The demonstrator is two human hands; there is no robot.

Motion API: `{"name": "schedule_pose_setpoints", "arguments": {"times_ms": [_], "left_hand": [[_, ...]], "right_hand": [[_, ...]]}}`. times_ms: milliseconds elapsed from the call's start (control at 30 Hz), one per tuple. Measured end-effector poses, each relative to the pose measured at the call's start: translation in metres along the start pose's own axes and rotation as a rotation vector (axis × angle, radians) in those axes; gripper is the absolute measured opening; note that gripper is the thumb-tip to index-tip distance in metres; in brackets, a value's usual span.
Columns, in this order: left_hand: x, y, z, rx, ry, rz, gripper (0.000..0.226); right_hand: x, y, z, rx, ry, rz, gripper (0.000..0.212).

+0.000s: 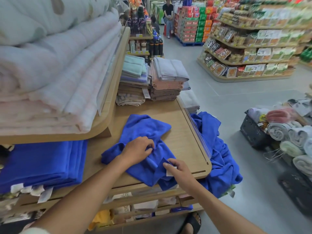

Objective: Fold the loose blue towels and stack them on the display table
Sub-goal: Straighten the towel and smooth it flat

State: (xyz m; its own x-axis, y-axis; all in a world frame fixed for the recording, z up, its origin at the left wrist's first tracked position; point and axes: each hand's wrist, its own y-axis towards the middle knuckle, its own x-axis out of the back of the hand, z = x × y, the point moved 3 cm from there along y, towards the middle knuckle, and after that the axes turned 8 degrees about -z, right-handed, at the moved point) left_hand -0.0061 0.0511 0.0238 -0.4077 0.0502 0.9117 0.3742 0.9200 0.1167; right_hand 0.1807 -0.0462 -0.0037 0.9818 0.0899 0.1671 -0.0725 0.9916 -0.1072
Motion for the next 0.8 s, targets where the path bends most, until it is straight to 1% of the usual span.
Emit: {"name": "schedule_pose_setpoints", "arguments": {"times_ms": [100, 167, 200, 267, 300, 367, 400, 433, 467, 500, 567, 700, 800], "left_hand": [[0.013, 0.0, -0.001, 0.175, -0.277, -0.211, 0.006], [0.025, 0.0, -0.006, 0.311, -0.536, -0.324, 0.009], [0.032, -0.001, -0.011, 0.381, -0.694, -0.351, 0.01], [0.047, -0.003, -0.024, 0.489, -1.02, -0.339, 0.013], [0.055, -0.006, -0.031, 0.506, -1.175, -0.303, 0.015], [0.07, -0.013, -0.044, 0.475, -1.414, -0.199, 0.02], [0.076, -0.016, -0.049, 0.45, -1.469, -0.153, 0.024], [0.081, -0.02, -0.054, 0.43, -1.484, -0.129, 0.028], [0.087, -0.023, -0.059, 0.413, -1.466, -0.128, 0.026], [0.091, -0.025, -0.062, 0.403, -1.437, -0.138, 0.022], [0.098, -0.029, -0.068, 0.391, -1.382, -0.174, 0.022], [0.114, -0.034, -0.076, 0.364, -1.349, -0.226, 0.025], [0.123, -0.036, -0.08, 0.287, -1.252, -0.238, 0.029]], "right_hand": [[0.001, -0.001, 0.005, -0.014, 0.037, 0.019, 0.04], [0.002, 0.002, 0.014, -0.026, 0.036, 0.033, 0.038], [0.003, 0.005, 0.024, -0.01, 0.023, 0.041, 0.036], [0.005, 0.009, 0.054, 0.058, -0.008, 0.056, 0.028], [0.006, 0.011, 0.073, 0.102, -0.011, 0.058, 0.031], [0.006, 0.012, 0.109, 0.209, 0.001, 0.068, 0.036], [0.006, 0.013, 0.123, 0.239, 0.005, 0.068, 0.034], [0.006, 0.014, 0.134, 0.263, 0.01, 0.073, 0.03], [0.006, 0.015, 0.142, 0.291, 0.007, 0.076, 0.028], [0.006, 0.016, 0.148, 0.321, 0.0, 0.076, 0.027], [0.007, 0.017, 0.155, 0.381, -0.044, 0.047, 0.024], [0.009, 0.019, 0.167, 0.474, -0.081, -0.106, 0.011], [0.012, 0.021, 0.176, 0.494, -0.1, -0.218, 0.016]]}}
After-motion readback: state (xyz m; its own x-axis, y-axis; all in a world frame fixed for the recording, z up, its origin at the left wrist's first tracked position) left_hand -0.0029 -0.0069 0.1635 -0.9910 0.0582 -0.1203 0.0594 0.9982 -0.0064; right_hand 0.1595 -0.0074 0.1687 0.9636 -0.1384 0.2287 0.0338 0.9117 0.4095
